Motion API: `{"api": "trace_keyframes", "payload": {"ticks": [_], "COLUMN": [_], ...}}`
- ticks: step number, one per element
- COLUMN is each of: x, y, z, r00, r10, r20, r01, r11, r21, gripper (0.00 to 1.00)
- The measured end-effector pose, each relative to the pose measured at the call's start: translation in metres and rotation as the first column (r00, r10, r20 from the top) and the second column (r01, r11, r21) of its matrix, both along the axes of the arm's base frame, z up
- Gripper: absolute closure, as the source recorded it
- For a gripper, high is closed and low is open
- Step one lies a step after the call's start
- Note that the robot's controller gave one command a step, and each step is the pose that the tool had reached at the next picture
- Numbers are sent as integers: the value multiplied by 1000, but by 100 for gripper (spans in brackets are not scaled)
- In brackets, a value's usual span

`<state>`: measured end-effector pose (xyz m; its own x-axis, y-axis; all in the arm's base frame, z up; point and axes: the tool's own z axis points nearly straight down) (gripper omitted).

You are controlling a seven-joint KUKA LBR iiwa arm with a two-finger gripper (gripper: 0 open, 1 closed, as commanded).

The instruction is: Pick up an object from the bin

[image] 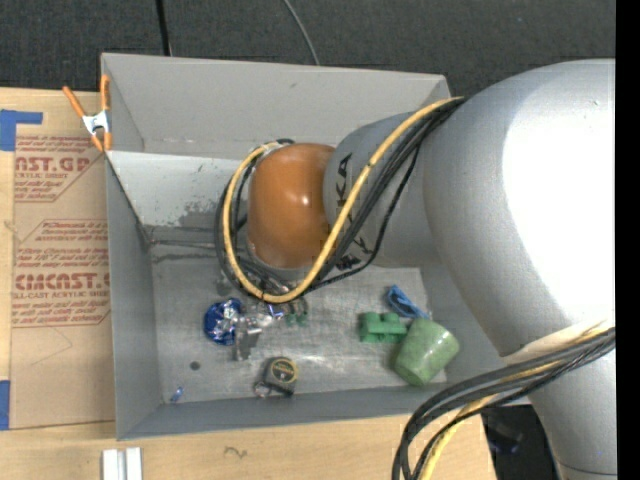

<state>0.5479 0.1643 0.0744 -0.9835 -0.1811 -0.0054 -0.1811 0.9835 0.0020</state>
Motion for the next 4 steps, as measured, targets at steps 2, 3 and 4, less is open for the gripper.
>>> {"api": "trace_keyframes", "payload": {"ticks": [2, 3, 4], "x": [1, 2, 3], "y": [1, 1, 2], "z": [1, 42, 105], "r00": [1000, 1000, 1000], "r10": [0, -1, -1], "r20": [-3, 0, 2], "r01": [0, 1, 1], "r11": [1000, 1000, 1000], "r21": [0, 0, -1], "gripper": [100, 100, 100]}}
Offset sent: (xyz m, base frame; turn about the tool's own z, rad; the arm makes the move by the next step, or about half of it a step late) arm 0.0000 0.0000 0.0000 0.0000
